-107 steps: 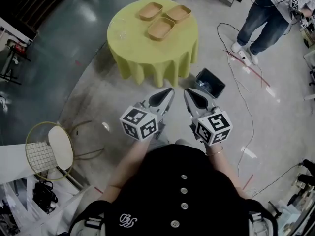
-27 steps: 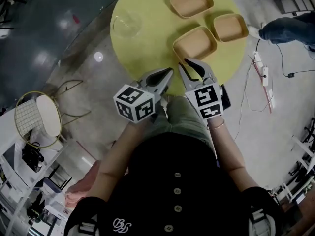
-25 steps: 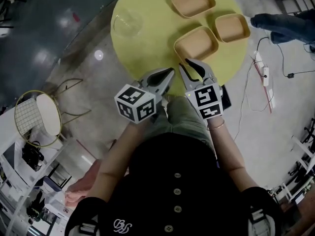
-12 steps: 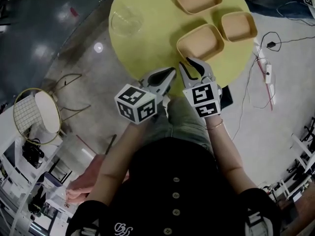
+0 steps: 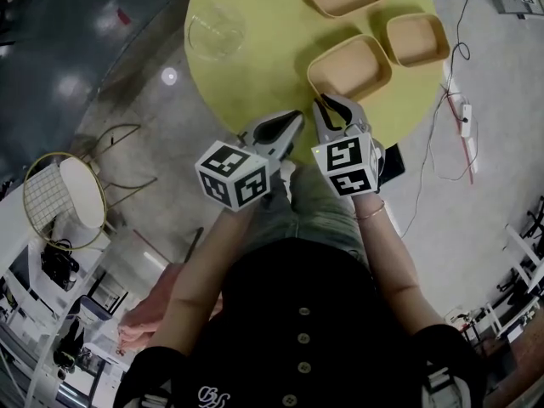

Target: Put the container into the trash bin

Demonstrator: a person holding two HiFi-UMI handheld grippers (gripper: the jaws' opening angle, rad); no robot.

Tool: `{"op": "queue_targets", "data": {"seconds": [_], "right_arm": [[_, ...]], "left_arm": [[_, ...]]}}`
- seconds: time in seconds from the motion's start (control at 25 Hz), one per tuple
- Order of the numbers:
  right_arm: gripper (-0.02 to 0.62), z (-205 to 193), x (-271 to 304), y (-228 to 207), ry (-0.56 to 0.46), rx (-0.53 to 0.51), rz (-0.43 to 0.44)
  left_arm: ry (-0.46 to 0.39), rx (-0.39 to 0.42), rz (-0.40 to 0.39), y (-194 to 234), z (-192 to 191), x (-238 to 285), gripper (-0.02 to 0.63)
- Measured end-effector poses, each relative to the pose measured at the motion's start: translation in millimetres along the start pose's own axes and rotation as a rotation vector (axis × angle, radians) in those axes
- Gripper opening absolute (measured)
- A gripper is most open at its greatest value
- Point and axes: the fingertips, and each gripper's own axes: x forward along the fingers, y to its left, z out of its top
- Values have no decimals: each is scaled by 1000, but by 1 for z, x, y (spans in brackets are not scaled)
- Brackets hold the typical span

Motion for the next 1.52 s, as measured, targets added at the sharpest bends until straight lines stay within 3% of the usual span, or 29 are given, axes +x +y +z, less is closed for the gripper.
{"op": "queue_targets", "data": {"seconds": [0.32,0.76,1.04,1.52], "right_arm": [[28,-4,0,-4,-14,19,-44],[20,2,-22,6,-57,-97,-72],[18,7,-43,7,-160,14,-72],[18,7,-89,22,-211,37,-208]], "left_arm": [[33,11,-22,-1,-8,3,16],[50,51,-58,-14,-6,-4,17],[61,90,-94,-25,-9,-5,17],[70,175,-174,-53,-13,-31,17]]}}
